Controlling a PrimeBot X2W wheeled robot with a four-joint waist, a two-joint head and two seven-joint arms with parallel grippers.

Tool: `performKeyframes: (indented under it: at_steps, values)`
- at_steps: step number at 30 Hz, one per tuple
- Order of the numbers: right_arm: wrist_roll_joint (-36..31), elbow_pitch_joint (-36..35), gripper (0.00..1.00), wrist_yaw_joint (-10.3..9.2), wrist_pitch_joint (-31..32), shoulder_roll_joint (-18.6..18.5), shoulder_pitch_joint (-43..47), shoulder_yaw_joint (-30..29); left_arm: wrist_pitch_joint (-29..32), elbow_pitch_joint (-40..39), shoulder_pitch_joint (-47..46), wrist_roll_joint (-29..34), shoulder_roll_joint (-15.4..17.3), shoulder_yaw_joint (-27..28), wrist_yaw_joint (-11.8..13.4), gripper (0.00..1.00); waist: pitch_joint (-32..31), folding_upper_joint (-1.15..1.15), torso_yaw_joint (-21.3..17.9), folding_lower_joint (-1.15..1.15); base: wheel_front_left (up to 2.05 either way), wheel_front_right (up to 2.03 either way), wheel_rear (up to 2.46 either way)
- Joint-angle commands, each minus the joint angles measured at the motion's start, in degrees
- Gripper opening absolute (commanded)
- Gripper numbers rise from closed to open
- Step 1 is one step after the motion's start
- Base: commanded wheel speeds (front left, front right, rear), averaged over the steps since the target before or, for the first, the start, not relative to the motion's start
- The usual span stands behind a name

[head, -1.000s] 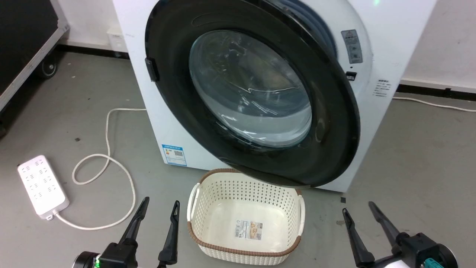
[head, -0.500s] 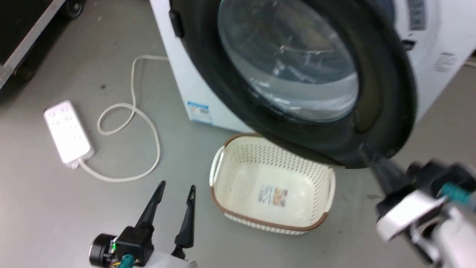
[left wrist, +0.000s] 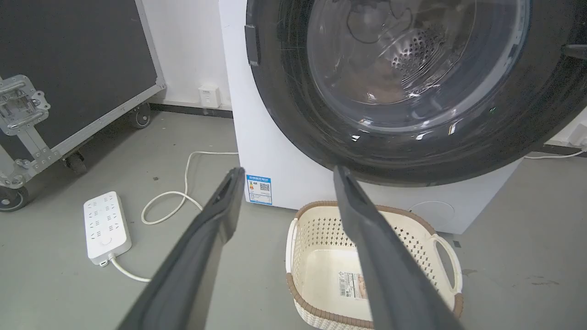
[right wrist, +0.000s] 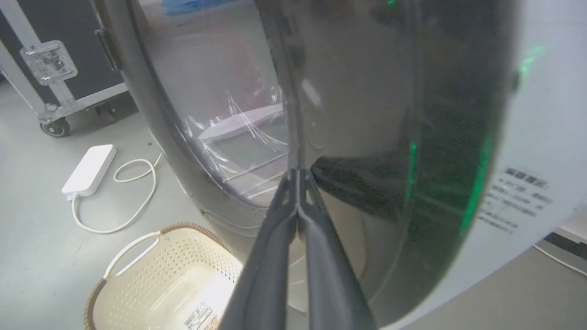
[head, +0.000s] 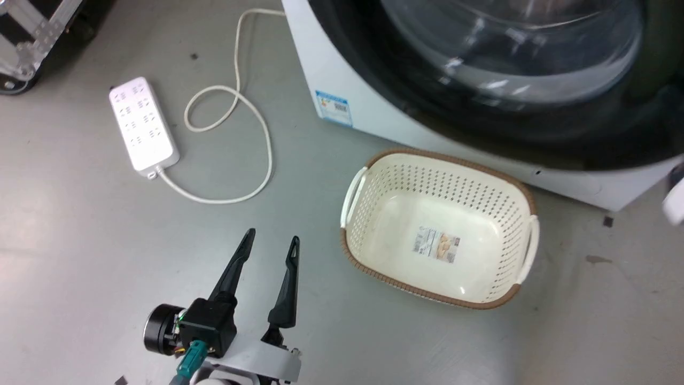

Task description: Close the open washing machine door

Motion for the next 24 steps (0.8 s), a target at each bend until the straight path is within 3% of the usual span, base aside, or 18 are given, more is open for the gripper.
performKeyframes:
  at_steps: [1, 10, 18, 19, 20, 24]
  values:
    - [0.69, 1.28, 0.0, -0.1, 0.21, -0.62, -2.24, -0.9, -0.25, -0.16, -0.98, -0.31, -0.08, -0.15, 0.3, 1.0, 1.06, -0.01, 0.88, -0.01, 0.0, 0.0, 0.0]
    - [1.63, 13.36, 0.0, -0.1, 0.99, 0.01, -13.57, -5.75, -0.25, -0.31, -2.28, -1.91, -0.11, -1.9, 2.15, 1.0, 2.32, -0.01, 1.65, -0.01, 0.0, 0.0, 0.0]
    - [1.3, 17.9, 0.0, -0.1, -2.93, 1.91, -13.33, -4.13, -0.25, 0.28, -1.84, -1.6, -0.12, -1.39, 2.43, 1.0, -0.71, -0.01, 0.13, -0.01, 0.0, 0.0, 0.0]
    - [1.29, 17.77, 0.24, -0.1, -3.87, 2.39, -12.65, -3.58, -0.25, 0.36, -1.67, -1.43, -0.12, -1.15, 2.29, 1.0, -1.39, -0.01, -0.32, -0.01, 0.0, 0.0, 0.0]
    - [1.53, 17.66, 1.0, -0.1, -4.83, 3.04, -11.78, -3.2, -0.25, 0.46, -1.5, -1.26, -0.12, -0.85, 2.15, 1.0, -2.22, -0.01, -0.86, -0.01, 0.0, 0.0, 0.0]
    - [1.74, 15.85, 1.0, -0.1, -8.65, 5.92, -7.14, -1.96, -0.25, 1.02, -0.4, -0.48, -0.12, 0.9, 1.6, 1.0, -5.8, -0.01, -3.79, -0.01, 0.0, 0.0, 0.0]
